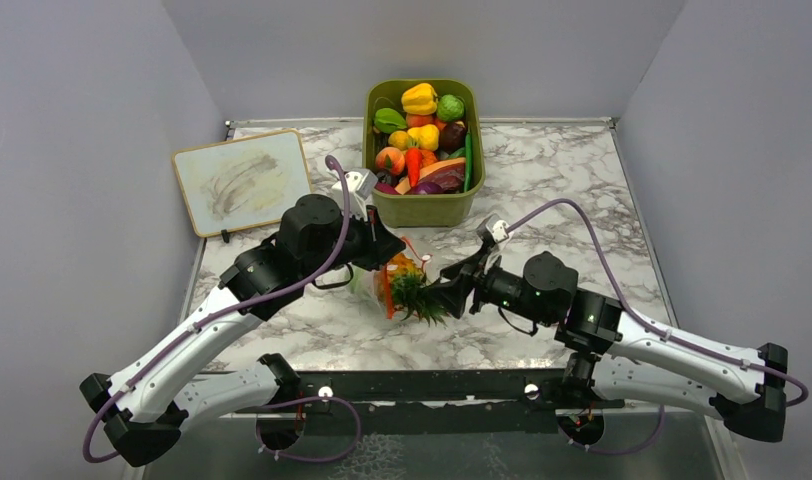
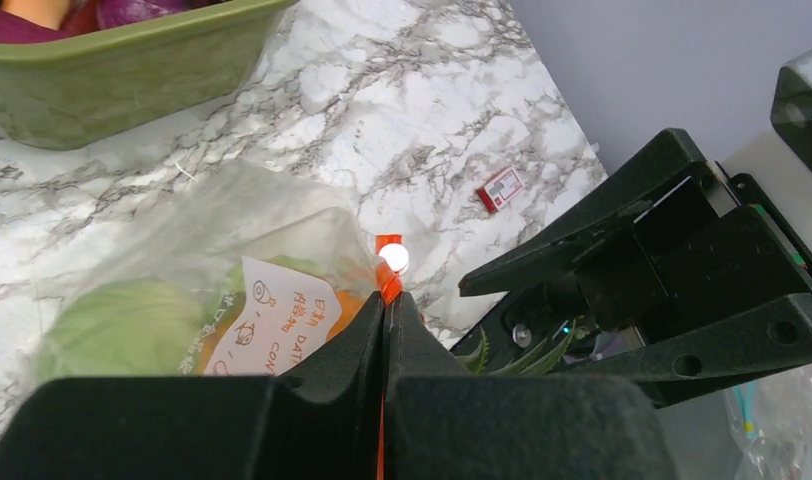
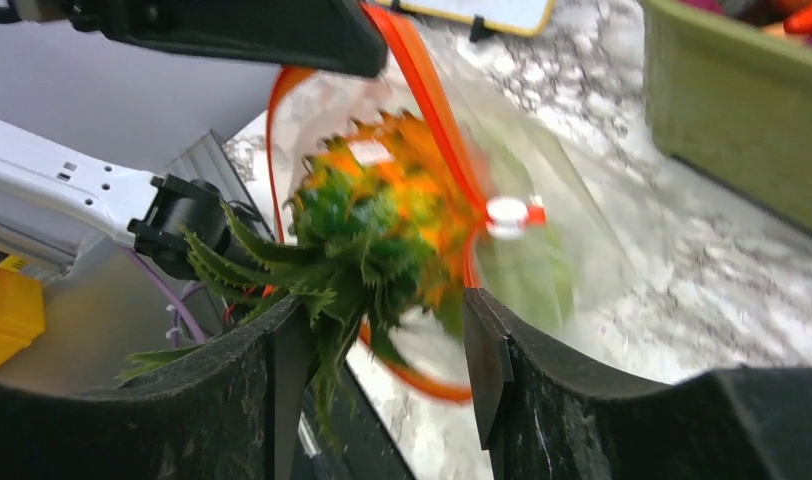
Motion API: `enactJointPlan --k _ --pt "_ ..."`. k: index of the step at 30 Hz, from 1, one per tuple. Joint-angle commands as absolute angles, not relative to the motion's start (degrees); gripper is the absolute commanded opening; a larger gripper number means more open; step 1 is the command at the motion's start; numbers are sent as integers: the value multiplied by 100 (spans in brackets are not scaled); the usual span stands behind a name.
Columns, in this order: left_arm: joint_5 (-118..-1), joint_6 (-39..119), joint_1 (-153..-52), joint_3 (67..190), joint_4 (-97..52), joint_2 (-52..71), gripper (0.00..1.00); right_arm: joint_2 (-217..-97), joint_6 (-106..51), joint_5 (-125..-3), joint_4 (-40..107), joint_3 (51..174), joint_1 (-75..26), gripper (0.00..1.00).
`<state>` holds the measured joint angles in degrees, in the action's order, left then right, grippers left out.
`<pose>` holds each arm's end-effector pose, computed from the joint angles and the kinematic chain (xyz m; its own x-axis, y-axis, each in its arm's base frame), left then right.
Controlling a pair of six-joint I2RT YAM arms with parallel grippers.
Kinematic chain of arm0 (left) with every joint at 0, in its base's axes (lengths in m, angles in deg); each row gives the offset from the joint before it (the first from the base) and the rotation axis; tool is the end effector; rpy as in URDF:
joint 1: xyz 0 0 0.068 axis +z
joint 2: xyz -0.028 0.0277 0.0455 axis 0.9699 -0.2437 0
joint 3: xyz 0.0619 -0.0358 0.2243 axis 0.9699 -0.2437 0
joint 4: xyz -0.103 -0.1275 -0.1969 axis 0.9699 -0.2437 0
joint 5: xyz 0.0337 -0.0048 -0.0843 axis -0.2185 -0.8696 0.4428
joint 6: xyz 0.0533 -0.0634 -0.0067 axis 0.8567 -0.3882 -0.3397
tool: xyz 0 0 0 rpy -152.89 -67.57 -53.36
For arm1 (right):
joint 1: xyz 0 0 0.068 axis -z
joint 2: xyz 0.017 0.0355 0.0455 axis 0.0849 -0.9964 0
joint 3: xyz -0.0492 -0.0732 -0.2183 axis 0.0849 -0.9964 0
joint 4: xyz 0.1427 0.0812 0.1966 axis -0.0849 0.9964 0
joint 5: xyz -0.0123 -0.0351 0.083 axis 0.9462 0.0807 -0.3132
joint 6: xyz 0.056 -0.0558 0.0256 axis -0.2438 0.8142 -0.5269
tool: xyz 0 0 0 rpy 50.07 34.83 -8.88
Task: Place the food in the zip-top bag and seal the zipper
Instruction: Adjust the zipper food storage bag at the center of the board.
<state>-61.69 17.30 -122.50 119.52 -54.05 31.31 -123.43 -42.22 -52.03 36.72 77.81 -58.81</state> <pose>0.1665 -0.1871 0.3456 -0.6320 -0.1401 -0.7622 0.5278 0.6423 -0.5557 0.1187 0.2279 0.2839 -0.3933 0.0340 -0.9188 -0.7707 0.5328 0.3496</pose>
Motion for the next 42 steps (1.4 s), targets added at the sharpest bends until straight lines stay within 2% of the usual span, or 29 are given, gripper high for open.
enactJointPlan --k 1,6,11,16,27,32,38,40,42 --pt "-6558 1766 -12257 12213 -5011 3166 0 -11980 -5125 -4800 4588 7974 -5874 58" --pt "-6686 1764 -12256 12142 -4986 3177 0 -11481 -5657 -4481 4661 7901 -5874 57" --pt "-7095 1958 -12256 12080 -4962 3162 0 -11105 -5538 -4305 4898 7783 -5876 57" --pt "-7149 1946 -12256 12158 -4933 3172 0 -10952 -4918 -4688 4174 7203 -5876 53" --pt "-7110 2037 -12256 12222 -4872 3133 0 -11853 -5385 -4535 3382 6637 -5872 54" --pt "-7092 2020 -12256 12282 -4861 3073 0 -12244 -5724 -4908 2090 6216 -5874 54" --pt "-7098 1974 -12256 12230 -4861 3211 0 -12655 -6112 -4182 2128 6246 -5874 54" --pt "-7131 1969 -12256 12170 -4868 3301 0 -12695 -6118 -4102 2166 6261 -5874 50" --pt "-7167 2001 -12256 12112 -4882 3370 0 -12658 -6146 -4074 2154 6238 -5871 39"
